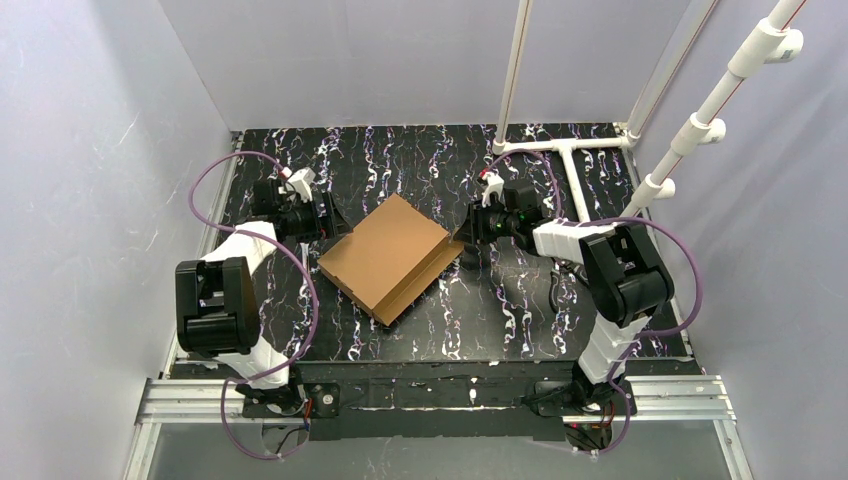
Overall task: Fold the paper box
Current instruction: Close the paper box at the center of the board.
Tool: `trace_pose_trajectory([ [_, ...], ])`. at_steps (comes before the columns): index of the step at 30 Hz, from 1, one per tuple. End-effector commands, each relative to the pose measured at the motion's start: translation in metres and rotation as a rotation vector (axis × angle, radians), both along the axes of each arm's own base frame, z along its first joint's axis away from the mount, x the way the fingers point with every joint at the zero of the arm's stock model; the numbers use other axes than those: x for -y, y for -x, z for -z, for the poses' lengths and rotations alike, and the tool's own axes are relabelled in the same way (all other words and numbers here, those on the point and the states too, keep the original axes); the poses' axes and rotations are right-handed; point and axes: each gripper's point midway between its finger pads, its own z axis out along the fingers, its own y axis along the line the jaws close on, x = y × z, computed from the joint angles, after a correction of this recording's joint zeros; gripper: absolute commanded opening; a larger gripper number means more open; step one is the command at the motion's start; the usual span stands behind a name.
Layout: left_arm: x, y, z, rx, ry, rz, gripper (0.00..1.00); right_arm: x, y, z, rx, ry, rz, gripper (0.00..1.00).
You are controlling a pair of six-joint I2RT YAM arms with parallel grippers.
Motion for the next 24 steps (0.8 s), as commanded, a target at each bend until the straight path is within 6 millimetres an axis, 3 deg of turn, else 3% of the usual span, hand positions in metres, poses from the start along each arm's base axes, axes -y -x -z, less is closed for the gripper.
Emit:
trace_pose_trajectory([
  [1,0.003,-0.006,-0.009,0.025,-0.010,0.022,0.85,-0.011,-0.019,-0.019,0.068,-0.037,-0.010,0.42],
  [10,0.003,-0.005,-0.002,-0.002,-0.025,0.015,0.79,-0.014,-0.020,-0.016,0.079,-0.036,-0.016,0.32],
  [24,0.002,-0.005,0.007,-0.063,-0.041,-0.007,0.73,-0.015,-0.013,-0.017,0.088,-0.045,-0.036,0.04],
])
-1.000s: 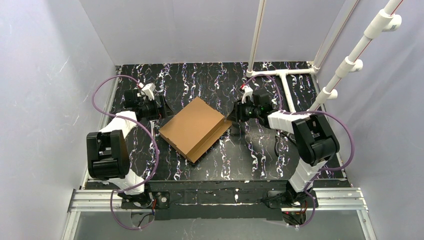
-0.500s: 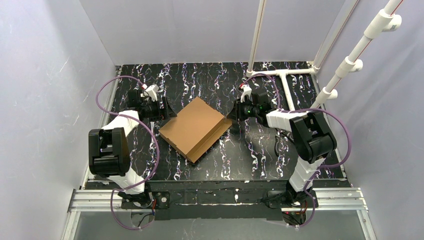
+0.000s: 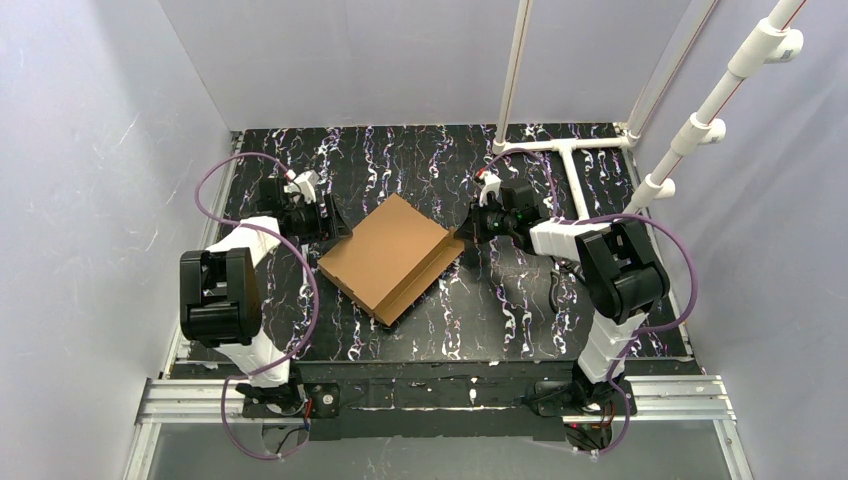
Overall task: Fold the paper box
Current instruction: Close the paper box at the center of the board.
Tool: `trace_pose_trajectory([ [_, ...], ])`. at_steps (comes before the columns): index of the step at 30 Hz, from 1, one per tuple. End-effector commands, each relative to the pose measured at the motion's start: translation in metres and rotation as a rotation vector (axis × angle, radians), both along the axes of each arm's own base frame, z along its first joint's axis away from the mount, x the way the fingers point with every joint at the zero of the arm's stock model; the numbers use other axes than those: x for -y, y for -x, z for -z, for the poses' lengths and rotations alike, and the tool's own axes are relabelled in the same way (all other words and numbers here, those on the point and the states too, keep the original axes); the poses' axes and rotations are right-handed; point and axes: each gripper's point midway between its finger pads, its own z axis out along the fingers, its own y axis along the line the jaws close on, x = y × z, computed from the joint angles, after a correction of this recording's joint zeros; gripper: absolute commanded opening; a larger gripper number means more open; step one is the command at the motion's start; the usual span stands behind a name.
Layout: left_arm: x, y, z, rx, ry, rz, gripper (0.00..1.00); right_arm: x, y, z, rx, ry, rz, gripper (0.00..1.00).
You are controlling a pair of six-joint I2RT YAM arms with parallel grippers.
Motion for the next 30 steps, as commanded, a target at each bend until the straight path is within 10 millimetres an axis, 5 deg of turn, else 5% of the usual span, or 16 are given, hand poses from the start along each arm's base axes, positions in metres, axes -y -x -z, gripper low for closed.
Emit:
trace_pose_trajectory([
  [1,0.002,-0.003,-0.008,-0.001,-0.013,0.002,0.73,-0.007,-0.007,-0.018,0.077,-0.034,-0.023,0.03],
  [19,0.007,0.002,-0.005,-0.049,-0.030,0.006,0.77,-0.006,0.004,-0.015,0.145,-0.011,-0.054,0.01],
  [23,0.006,0.002,-0.022,0.020,-0.052,0.035,0.81,-0.005,0.005,-0.015,0.163,-0.001,-0.066,0.01],
  [29,0.001,0.004,-0.076,0.228,-0.098,0.031,0.89,-0.006,0.004,-0.017,0.193,0.012,-0.096,0.01],
  [30,0.014,0.008,-0.086,0.257,-0.091,0.065,0.93,-0.006,0.005,-0.017,0.191,0.012,-0.099,0.01],
])
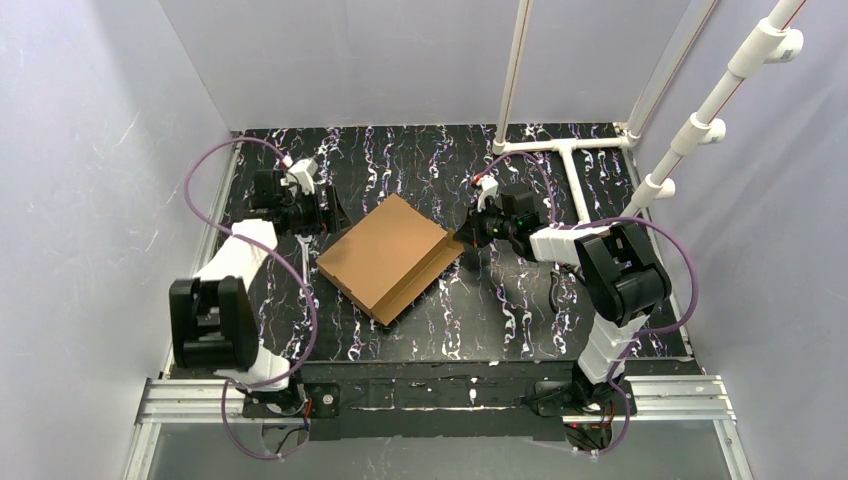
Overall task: Fold the paper box
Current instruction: Close the paper box at the center of the board.
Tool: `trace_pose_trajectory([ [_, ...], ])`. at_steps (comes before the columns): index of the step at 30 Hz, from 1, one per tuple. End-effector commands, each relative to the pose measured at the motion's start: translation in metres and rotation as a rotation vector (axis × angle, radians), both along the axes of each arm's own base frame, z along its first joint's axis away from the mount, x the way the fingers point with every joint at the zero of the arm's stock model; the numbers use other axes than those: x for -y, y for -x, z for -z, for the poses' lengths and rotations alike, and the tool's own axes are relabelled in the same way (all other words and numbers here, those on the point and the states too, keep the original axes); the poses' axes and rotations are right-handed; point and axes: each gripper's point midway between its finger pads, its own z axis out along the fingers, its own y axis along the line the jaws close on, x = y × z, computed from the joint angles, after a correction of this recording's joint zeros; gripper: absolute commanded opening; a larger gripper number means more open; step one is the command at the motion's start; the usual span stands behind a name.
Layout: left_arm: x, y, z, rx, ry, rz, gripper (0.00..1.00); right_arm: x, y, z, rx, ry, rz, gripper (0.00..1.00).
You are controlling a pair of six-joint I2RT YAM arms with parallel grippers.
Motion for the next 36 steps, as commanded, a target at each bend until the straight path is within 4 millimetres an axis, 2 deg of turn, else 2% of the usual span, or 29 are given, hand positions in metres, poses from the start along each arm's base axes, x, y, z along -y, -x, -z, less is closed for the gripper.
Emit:
trace_pose_trajectory([
  [1,0.021,0.006,-0.066,0.224,-0.017,0.081,0.97,-0.004,0.000,-0.018,0.078,-0.004,-0.044,0.01],
  [3,0.043,0.015,-0.079,0.253,-0.001,0.148,0.98,-0.004,0.000,-0.018,0.079,-0.001,-0.046,0.01],
  [5,0.077,0.030,-0.081,0.258,-0.033,0.270,0.98,-0.004,0.000,-0.018,0.080,-0.001,-0.045,0.01],
  [8,0.114,0.048,-0.068,0.325,-0.238,0.467,0.98,-0.004,0.000,-0.018,0.078,-0.002,-0.048,0.01],
  [11,0.130,0.049,-0.051,0.356,-0.392,0.540,0.98,-0.004,0.001,-0.017,0.077,0.000,-0.050,0.01],
  [15,0.145,0.044,-0.032,0.362,-0.497,0.594,0.95,-0.004,0.002,-0.016,0.076,0.001,-0.052,0.01],
  [21,0.170,0.041,-0.018,0.378,-0.563,0.657,0.84,-0.004,0.002,-0.014,0.071,0.001,-0.053,0.01],
  [28,0.176,0.032,-0.003,0.405,-0.707,0.637,0.74,-0.005,0.004,-0.013,0.066,-0.001,-0.062,0.01],
  [36,0.173,0.030,0.010,0.374,-0.735,0.594,0.54,-0.004,0.008,-0.010,0.078,0.001,-0.078,0.01],
])
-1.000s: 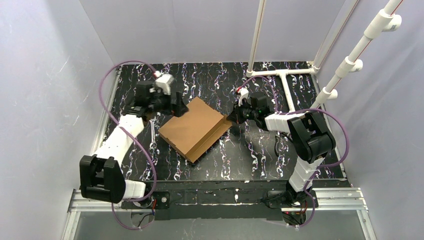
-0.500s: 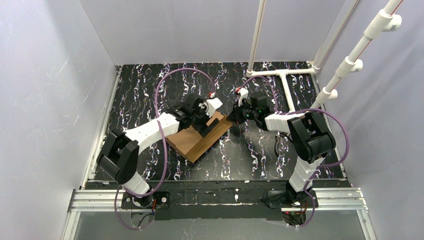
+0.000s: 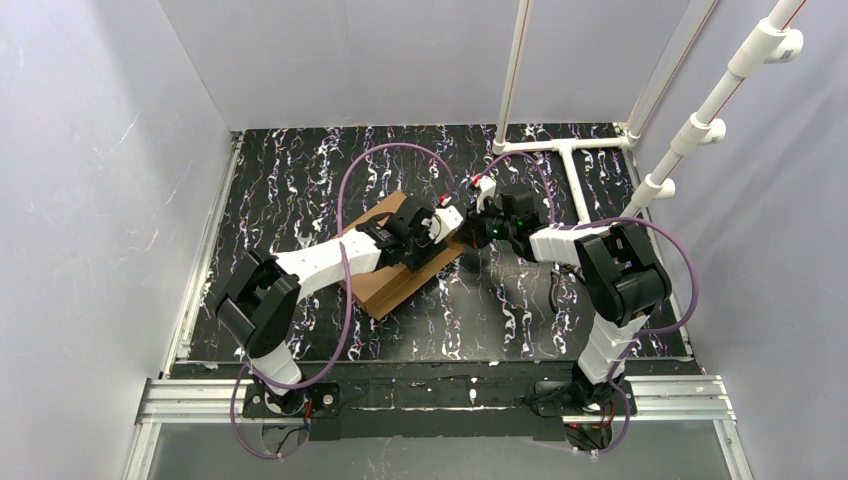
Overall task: Fold the paper box
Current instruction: Close the paper box at the center of the board.
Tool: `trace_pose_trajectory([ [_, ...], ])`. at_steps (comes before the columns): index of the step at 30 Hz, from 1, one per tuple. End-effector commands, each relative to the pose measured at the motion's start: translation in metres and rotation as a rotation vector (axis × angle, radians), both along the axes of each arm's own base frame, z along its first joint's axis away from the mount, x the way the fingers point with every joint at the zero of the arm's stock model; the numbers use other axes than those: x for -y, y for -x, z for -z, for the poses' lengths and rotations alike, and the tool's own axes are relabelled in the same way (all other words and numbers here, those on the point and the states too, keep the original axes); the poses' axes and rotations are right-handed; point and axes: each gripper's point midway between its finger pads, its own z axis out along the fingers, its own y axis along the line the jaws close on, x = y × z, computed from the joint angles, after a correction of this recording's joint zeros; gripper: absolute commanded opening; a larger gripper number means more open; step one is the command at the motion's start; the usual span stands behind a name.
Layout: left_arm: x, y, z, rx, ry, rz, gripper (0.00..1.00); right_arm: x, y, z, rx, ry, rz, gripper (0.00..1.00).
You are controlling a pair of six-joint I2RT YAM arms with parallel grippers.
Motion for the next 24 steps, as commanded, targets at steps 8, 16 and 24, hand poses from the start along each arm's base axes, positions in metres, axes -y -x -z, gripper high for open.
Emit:
trace_pose_trajectory([
  [8,0.004,-0.008,-0.001,0.003,0.032,-0.075,0.39,0.001,0.008,-0.007,0.062,-0.007,-0.041,0.01],
  [16,0.002,-0.008,0.006,-0.038,0.022,-0.141,0.35,0.006,0.016,-0.007,0.068,-0.006,-0.029,0.01],
  [24,0.000,-0.007,0.014,-0.071,0.012,-0.178,0.34,0.013,0.023,0.000,0.012,-0.004,0.031,0.01],
])
